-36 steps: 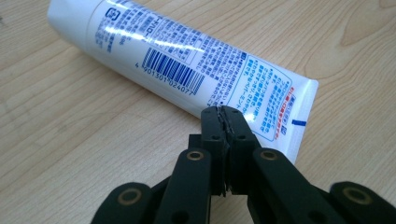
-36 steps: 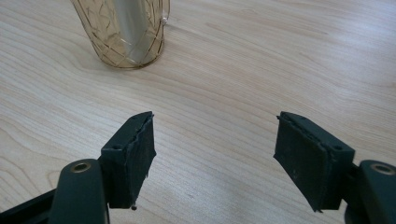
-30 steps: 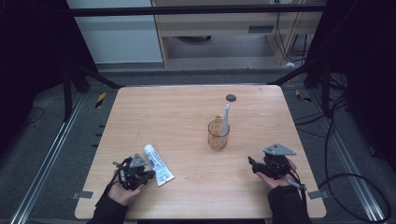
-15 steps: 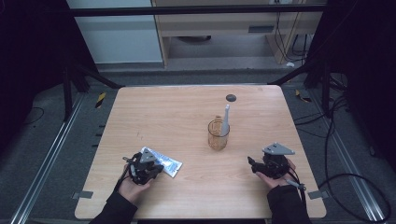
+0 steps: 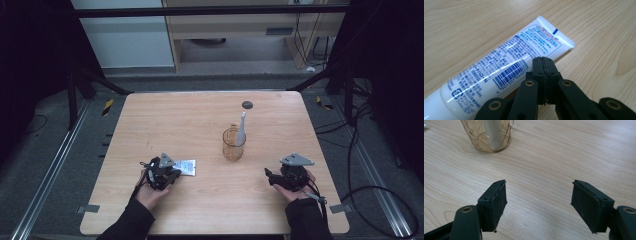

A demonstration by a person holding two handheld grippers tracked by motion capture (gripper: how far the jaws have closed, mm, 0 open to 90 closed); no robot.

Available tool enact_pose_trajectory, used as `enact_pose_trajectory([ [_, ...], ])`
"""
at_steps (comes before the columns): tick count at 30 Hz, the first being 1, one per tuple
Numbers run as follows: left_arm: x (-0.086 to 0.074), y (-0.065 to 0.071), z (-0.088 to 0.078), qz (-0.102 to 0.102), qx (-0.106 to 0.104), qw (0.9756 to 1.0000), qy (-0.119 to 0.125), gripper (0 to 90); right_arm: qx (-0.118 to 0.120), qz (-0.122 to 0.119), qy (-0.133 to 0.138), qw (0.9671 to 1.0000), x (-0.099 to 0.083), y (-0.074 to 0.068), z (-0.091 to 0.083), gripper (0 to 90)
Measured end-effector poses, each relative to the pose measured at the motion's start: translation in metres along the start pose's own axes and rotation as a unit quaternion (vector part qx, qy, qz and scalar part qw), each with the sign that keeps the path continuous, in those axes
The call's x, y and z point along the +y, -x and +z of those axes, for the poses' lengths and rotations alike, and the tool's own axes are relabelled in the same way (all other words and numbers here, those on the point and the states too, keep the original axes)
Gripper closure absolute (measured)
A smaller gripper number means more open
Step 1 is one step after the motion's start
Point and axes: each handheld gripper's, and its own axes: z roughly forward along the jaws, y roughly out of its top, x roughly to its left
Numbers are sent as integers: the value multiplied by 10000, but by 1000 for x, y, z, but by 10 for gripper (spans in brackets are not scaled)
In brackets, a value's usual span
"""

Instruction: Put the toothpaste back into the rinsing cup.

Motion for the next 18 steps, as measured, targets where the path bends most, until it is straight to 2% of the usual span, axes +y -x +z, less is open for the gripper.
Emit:
enact_pose_trajectory([
  [7,6,-3,4,-9,62,10000,36,890,1,-16,-7,10000,0,0,1,281],
  [10,8,-6,-1,-33,93,9999,89,889,4,-19,-11,10000,0,0,1,281],
  [12,9,-11,-8,-134,98,9995,272,888,7,-17,-14,10000,0,0,1,282],
  [16,13,-31,-25,-325,301,9977,505,888,10,-4,-14,10000,0,0,1,281],
  [18,12,-41,-29,-397,418,9970,519,888,11,-5,-30,10000,-1,0,2,282],
])
